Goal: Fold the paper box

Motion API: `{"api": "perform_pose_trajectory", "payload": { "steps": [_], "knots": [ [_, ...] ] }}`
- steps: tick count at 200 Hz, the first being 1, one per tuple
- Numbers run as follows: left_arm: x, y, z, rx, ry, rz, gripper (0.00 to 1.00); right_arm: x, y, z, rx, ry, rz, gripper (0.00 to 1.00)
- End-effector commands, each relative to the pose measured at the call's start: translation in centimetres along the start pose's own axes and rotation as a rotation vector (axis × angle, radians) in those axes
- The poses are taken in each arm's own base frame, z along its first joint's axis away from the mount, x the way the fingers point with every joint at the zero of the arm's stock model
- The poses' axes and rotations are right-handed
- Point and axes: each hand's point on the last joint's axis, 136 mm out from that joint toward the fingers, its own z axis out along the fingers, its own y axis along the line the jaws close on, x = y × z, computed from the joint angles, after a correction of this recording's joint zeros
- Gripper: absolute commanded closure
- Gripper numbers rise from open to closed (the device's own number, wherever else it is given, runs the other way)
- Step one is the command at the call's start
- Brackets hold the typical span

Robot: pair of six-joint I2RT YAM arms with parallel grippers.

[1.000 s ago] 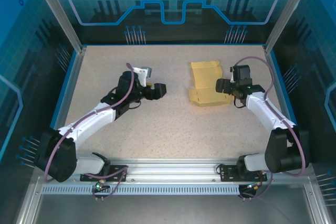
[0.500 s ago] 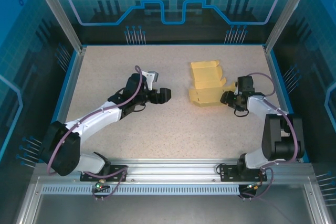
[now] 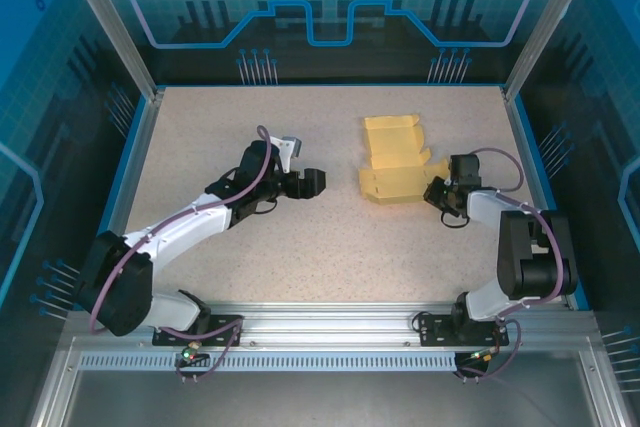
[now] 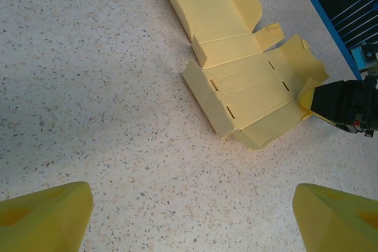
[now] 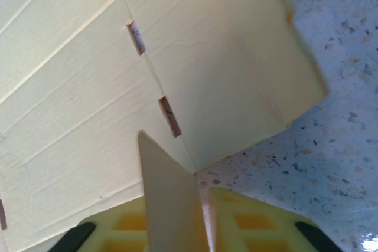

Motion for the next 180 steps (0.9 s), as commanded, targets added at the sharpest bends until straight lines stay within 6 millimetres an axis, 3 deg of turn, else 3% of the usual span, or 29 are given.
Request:
{"api": "perform_pose_trajectory", "payload": {
  "steps": [1, 48, 87, 115, 132, 137, 180],
  "knots": [
    [-1.6, -0.9, -1.2, -0.002, -0.048, -0.005, 0.11, -2.1, 1.4, -1.2, -0.044, -0.108, -0.017, 0.88],
    [-2.8, 0.1, -2.6, -0.079, -0.118, 0.035, 0.10, -3.7, 4.4, -4.1, -0.129, -0.174, -0.196, 0.97],
    [-6.0, -0.9, -4.9, -0.094, -0.230, 0.156, 0.10, -3.5, 10.7, -8.6, -0.323, -0.233, -0.454, 1.00],
    [-8.4, -2.8, -6.4, -0.067, -0.282, 0.270, 0.10, -2.9, 15.3, -12.3, -0.462, -0.265, -0.619, 1.00],
    [-9.5, -4.4, -7.3, -0.029, -0.300, 0.370, 0.10, -2.1, 17.1, -14.0, -0.520, -0.259, -0.709, 1.00],
    [-9.8, -5.0, -7.6, -0.009, -0.304, 0.403, 0.10, -2.7, 18.2, -15.3, -0.547, -0.281, -0.739, 1.00],
    [-10.7, -9.9, -9.7, 0.163, -0.294, 0.694, 0.15, -1.6, 21.3, -19.1, -0.634, -0.228, -0.932, 1.00]
  ]
}}
